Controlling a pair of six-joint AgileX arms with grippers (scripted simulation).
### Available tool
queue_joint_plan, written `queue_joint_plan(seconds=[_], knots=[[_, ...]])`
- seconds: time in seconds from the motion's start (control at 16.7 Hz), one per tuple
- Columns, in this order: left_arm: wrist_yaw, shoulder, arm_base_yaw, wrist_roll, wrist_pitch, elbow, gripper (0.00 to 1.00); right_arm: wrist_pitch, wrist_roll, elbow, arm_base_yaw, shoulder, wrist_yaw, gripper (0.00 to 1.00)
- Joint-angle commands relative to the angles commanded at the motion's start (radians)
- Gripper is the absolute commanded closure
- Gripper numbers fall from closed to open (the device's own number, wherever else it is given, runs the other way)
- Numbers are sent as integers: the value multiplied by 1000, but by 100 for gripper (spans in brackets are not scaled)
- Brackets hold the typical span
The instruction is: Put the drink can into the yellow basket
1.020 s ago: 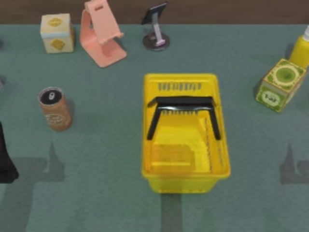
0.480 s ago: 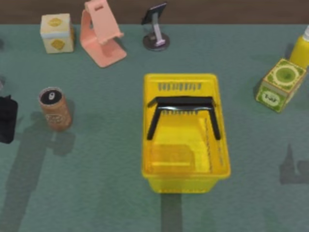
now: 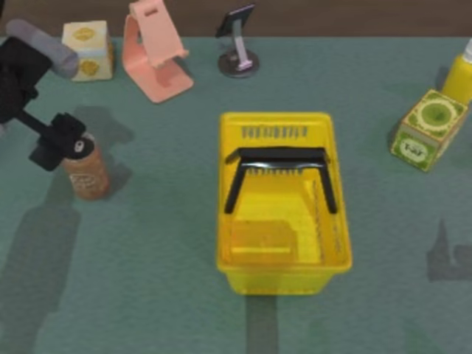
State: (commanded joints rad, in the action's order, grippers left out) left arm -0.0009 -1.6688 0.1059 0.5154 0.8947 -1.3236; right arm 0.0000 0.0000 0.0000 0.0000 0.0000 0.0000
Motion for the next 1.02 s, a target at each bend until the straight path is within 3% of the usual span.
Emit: queue_joint_plan(seconds=[0.48,1.02], knots=[[3,-488,32,156,257,-425,0,0,0,0,0,0,0,0],[3,-518,31,169,253,-441,0,0,0,0,0,0,0,0]])
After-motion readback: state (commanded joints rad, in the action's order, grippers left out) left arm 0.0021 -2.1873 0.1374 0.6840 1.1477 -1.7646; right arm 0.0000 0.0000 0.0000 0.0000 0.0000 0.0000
